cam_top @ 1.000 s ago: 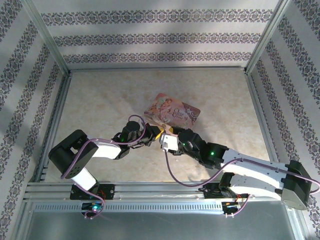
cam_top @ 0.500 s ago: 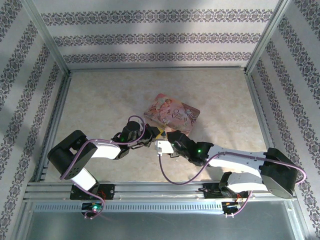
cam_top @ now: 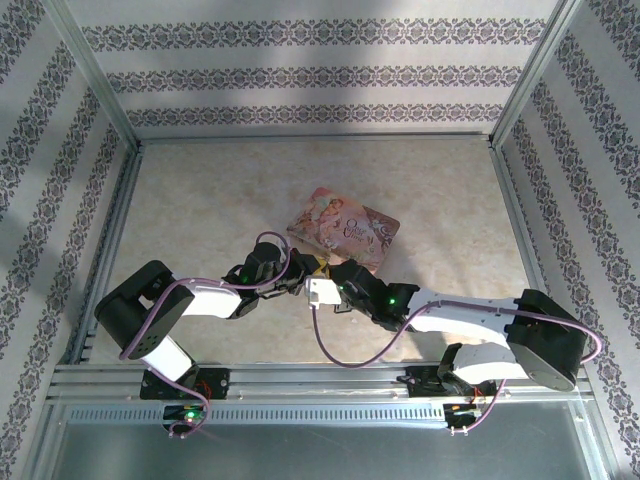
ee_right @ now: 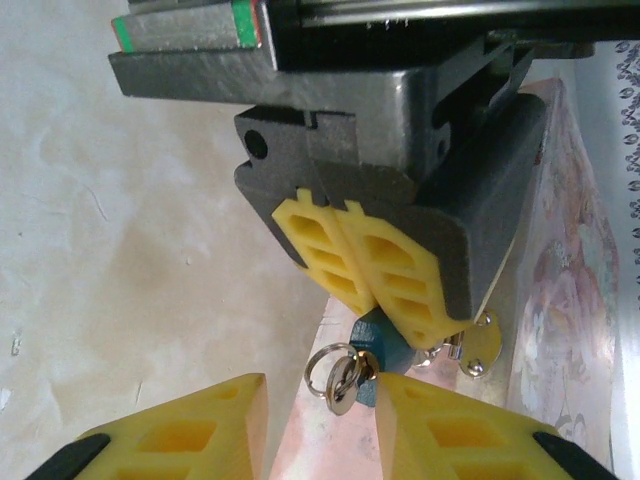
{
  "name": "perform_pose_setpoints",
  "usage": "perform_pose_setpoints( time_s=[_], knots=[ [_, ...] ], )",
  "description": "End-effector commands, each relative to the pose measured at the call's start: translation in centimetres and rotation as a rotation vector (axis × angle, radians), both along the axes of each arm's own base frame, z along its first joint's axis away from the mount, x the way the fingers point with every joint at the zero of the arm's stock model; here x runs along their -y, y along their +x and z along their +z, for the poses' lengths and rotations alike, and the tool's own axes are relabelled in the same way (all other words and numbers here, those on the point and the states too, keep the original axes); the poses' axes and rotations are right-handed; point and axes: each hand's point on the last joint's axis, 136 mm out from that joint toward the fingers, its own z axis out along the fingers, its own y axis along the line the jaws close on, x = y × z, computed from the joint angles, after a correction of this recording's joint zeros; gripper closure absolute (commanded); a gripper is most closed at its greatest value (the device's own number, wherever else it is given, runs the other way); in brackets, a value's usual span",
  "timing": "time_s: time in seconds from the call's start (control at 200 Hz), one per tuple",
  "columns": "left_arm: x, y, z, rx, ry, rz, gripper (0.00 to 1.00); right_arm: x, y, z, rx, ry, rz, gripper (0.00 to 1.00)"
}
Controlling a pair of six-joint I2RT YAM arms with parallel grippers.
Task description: Unlock the padlock with the key
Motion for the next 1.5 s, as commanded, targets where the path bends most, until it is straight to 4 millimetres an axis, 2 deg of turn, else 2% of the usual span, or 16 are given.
perform_pose_setpoints(
  time_s=[0.0, 0.38, 0.63, 0.78, 0.999, 1.274, 1.494],
  knots=[
    [1.2, 0.4, 3.1, 0.064, -0.070, -0.018, 1.00, 0.0, 0.7, -0.1, 0.005, 0.024, -0.034, 0.69],
    [1.2, 0.3, 3.1, 0.063, -0.072, -0.017, 1.00, 0.4, 1.4, -0.9, 0.008, 0.017, -0.076, 0.73],
    [1.2, 0.4, 3.2, 0.064, -0.078, -0.017, 1.00, 1.0, 2.0, -1.4, 0.022, 0.002, -0.116, 0.81],
    [1.2, 0.3, 3.1, 0.066, -0.078, -0.015, 1.00, 1.2, 2.3, -1.2, 0.034, 0.016, -0.140, 0.86],
    [1.1, 0.3, 3.1, 0.066, -0.078, -0.013, 1.00, 1.3, 2.5, -0.9, 0.042, 0.047, -0.171, 1.00],
    [1.0, 0.4, 3.0, 0.065, -0.075, -0.009, 1.00, 1.3, 2.8, -0.3, 0.043, 0.109, -0.218, 1.00],
    [1.2, 0.5, 3.3, 0.071, -0.079, -0.007, 1.00, 0.7, 3.6, 1.3, 0.013, 0.272, -0.327, 1.00]
  ],
)
